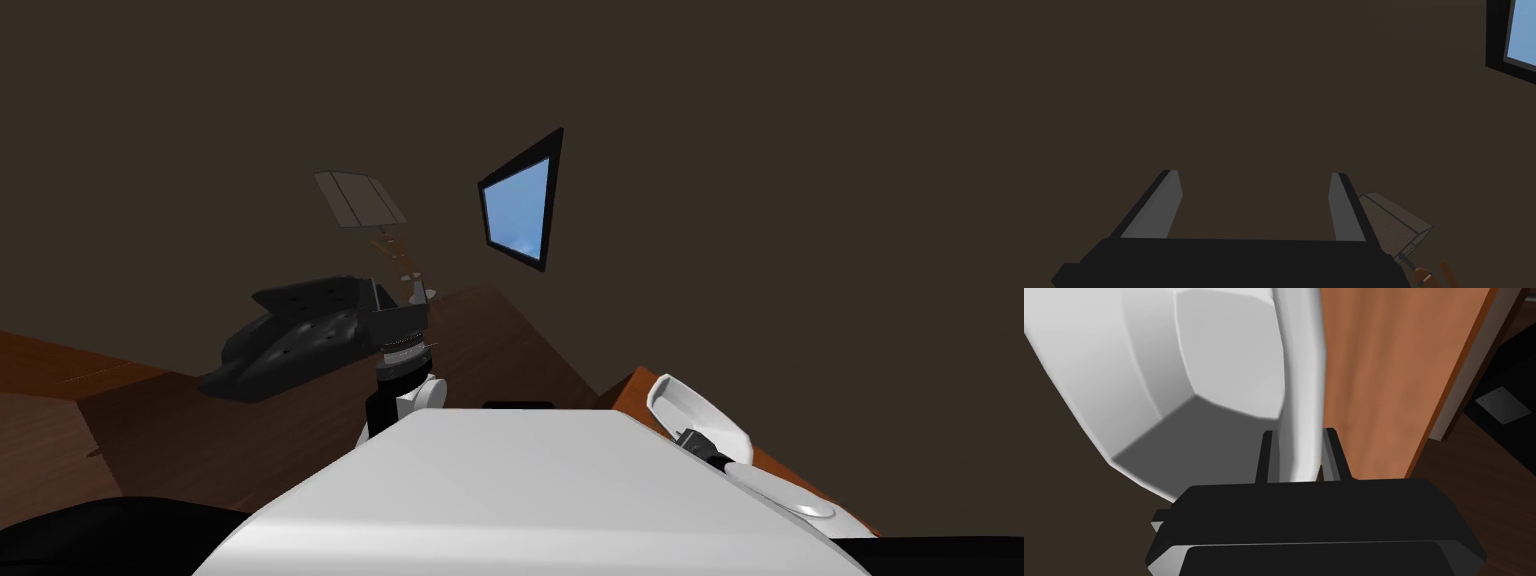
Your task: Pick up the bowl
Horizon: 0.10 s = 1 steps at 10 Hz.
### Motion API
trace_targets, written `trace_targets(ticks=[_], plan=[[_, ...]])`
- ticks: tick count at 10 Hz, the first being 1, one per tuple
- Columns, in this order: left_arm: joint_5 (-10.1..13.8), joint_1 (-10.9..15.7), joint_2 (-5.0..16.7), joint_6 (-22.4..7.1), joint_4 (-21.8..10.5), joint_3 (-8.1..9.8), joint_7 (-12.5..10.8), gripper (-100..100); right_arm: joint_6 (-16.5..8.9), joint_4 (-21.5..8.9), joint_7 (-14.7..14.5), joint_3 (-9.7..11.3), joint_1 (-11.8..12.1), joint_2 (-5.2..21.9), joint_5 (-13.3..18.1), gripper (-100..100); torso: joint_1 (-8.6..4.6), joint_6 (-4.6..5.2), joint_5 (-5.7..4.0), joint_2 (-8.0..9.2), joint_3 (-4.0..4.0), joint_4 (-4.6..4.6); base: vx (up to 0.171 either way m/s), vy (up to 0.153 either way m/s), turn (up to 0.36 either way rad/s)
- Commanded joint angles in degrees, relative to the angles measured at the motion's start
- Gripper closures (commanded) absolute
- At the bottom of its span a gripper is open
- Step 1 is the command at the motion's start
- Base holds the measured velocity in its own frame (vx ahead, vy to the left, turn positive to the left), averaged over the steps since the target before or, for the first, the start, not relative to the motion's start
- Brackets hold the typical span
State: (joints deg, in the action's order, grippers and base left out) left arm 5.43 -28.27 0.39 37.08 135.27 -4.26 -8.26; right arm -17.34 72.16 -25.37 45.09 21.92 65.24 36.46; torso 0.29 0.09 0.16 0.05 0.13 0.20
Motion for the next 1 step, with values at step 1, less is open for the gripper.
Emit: trace_targets(ticks=[1], plan=[[0.00,0.00,0.00,0.00,0.00,0.00,0.00,0,0.00,0.00,0.00,0.00,0.00,0.00,0.00,0,0.00,0.00,0.00,0.00,0.00,0.00,0.000,0.006,0.001]])
